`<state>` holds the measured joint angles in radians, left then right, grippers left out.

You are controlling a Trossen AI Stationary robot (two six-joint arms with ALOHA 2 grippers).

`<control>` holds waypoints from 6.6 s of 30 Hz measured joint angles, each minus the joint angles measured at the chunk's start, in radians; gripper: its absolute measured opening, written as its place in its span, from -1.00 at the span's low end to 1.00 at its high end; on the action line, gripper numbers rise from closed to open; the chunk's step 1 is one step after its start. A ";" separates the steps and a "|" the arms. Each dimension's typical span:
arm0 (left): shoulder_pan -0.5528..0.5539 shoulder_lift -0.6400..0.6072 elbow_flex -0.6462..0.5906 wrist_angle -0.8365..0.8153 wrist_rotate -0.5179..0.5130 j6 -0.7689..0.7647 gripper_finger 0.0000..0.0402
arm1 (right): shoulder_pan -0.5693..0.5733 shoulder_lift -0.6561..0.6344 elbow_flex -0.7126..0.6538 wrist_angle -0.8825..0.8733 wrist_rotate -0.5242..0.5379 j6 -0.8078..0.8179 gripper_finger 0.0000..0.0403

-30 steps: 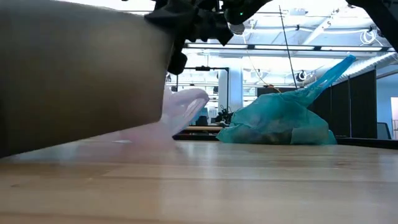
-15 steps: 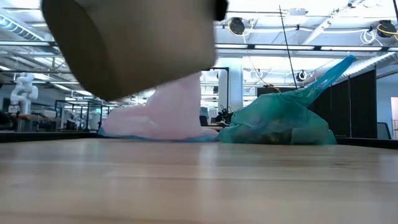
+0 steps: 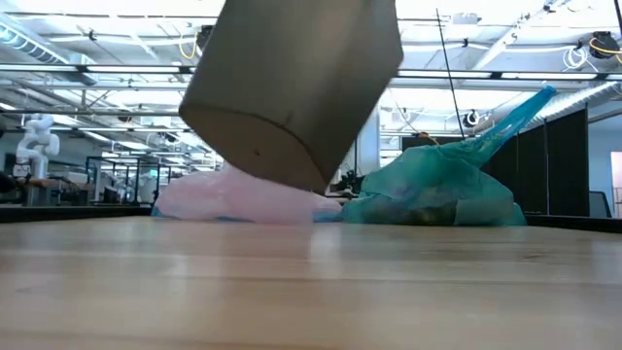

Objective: Place trash/remove bag and relplace
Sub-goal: Put the pink trash bag into the trash bin

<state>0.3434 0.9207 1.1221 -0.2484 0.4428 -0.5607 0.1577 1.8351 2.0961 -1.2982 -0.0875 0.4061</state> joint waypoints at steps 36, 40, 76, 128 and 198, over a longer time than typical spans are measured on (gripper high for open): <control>0.047 0.000 0.000 -0.008 -0.046 0.122 -0.99 | 0.026 0.087 0.261 0.001 -0.181 0.208 0.05; 0.103 0.000 0.000 -0.029 -0.046 0.110 -0.99 | -0.060 0.033 0.262 0.057 -0.001 0.248 0.05; 0.394 -0.041 -0.001 -0.235 -0.097 -0.007 -1.00 | -0.612 0.284 0.249 0.124 -0.096 0.234 0.18; 0.665 -0.077 0.000 -0.124 0.262 -0.139 -1.00 | 0.070 -0.038 0.111 -0.224 0.467 0.101 -1.00; 0.664 -0.081 0.000 -0.127 0.313 -0.086 -1.00 | -0.120 0.058 0.130 -0.270 0.060 0.311 -1.00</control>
<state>1.0079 0.8398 1.1221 -0.3757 0.7561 -0.6468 0.0378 1.8931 2.2256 -1.5681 -0.0278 0.7168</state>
